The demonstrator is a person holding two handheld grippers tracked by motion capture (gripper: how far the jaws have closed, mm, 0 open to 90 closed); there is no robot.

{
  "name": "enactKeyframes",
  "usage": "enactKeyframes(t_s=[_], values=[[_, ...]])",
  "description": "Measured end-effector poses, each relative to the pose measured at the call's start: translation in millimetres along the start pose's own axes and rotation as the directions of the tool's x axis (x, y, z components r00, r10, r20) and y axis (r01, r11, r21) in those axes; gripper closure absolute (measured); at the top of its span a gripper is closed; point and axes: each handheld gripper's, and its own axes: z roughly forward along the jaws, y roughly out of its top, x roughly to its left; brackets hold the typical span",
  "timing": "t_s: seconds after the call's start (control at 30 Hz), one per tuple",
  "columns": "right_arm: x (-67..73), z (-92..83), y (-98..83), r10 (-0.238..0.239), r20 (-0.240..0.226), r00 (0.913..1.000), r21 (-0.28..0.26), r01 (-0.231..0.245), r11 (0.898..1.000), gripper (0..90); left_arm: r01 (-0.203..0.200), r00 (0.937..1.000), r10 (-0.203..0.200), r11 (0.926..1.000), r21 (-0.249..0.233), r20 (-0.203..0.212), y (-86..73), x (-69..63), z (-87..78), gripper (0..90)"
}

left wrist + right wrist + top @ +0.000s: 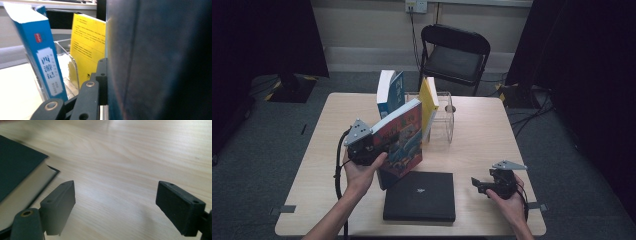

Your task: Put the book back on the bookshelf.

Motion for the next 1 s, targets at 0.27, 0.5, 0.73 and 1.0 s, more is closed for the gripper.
enactKeyframes(t_s=[0.27,0.5,0.73,1.0], values=[[2.3,10.4,-6.9,-0.041,0.047,0.9981,0.047,0.039,0.998,15.8,-0.003,0.9977,0.002,1.0000,-0.007,-0.068,11.7,-3.4,12.4,74.6],[2.7,16.2,-10.9,-0.057,0.066,0.9962,0.075,0.052,0.996,14.1,-0.013,0.9905,0.012,0.9999,-0.009,-0.137,20.1,-4.9,24.6,74.6],[3.0,16.3,-17.5,-0.054,0.073,0.9959,0.022,0.053,0.998,13.4,-0.015,0.9827,0.012,0.9998,-0.015,-0.185,32.6,-6.6,44.4,74.5],[3.4,16.4,-19.2,-0.052,0.077,0.9957,0.007,0.052,0.999,13.3,-0.025,0.9653,0.022,0.9997,-0.009,-0.260,32.8,-11.7,69.5,74.6]])
